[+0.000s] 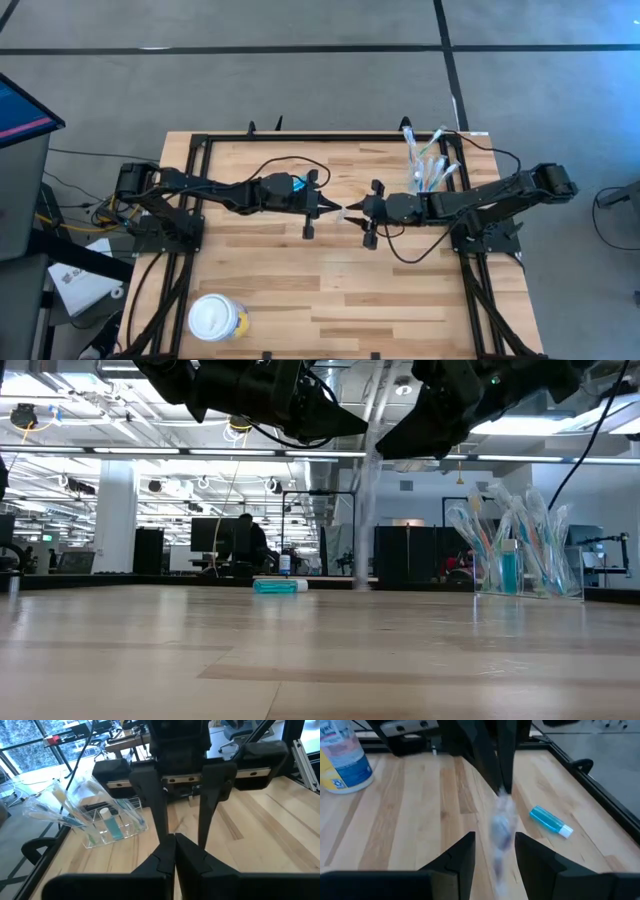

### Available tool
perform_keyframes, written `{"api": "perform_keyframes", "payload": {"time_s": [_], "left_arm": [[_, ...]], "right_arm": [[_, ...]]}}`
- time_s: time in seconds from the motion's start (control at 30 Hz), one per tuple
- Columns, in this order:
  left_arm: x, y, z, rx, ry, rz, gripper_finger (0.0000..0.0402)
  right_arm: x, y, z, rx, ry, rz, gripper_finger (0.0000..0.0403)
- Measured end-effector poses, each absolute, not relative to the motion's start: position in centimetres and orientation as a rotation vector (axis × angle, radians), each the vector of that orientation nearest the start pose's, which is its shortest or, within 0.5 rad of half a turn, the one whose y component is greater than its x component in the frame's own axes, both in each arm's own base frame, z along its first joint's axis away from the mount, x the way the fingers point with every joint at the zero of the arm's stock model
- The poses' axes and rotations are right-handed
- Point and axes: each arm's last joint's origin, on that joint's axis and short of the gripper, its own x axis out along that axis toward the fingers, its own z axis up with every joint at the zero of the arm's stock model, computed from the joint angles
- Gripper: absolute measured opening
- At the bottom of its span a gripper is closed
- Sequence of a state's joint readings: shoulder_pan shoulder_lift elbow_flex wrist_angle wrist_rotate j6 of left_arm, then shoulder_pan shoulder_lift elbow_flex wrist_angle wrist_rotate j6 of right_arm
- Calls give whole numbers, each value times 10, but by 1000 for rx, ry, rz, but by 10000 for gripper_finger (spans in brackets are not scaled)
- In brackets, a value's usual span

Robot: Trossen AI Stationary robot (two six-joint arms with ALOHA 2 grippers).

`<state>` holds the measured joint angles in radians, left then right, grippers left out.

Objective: Pick & Place toothbrushing station
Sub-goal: Put the purple toothbrush into the transparent organizer

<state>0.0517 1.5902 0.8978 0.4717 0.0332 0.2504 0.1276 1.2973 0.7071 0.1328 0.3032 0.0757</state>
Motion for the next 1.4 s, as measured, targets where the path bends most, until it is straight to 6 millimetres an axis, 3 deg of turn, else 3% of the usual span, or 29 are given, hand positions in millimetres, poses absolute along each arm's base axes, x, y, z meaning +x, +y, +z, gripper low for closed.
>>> {"api": "perform_keyframes", "payload": {"time_s": [0.37, 0.63, 1.1, 1.4], "left_arm": [[346, 17, 236, 240, 222, -10, 0], [346, 17, 236, 240, 221, -10, 0], [346, 17, 236, 238, 224, 13, 8], [346, 18, 236, 236, 227, 34, 22]], "right_arm": [[272, 26, 233, -12, 397, -188, 121], [272, 28, 233, -21, 398, -144, 10], [270, 27, 236, -26, 388, -142, 1], [248, 23, 251, -20, 415, -206, 0]]}}
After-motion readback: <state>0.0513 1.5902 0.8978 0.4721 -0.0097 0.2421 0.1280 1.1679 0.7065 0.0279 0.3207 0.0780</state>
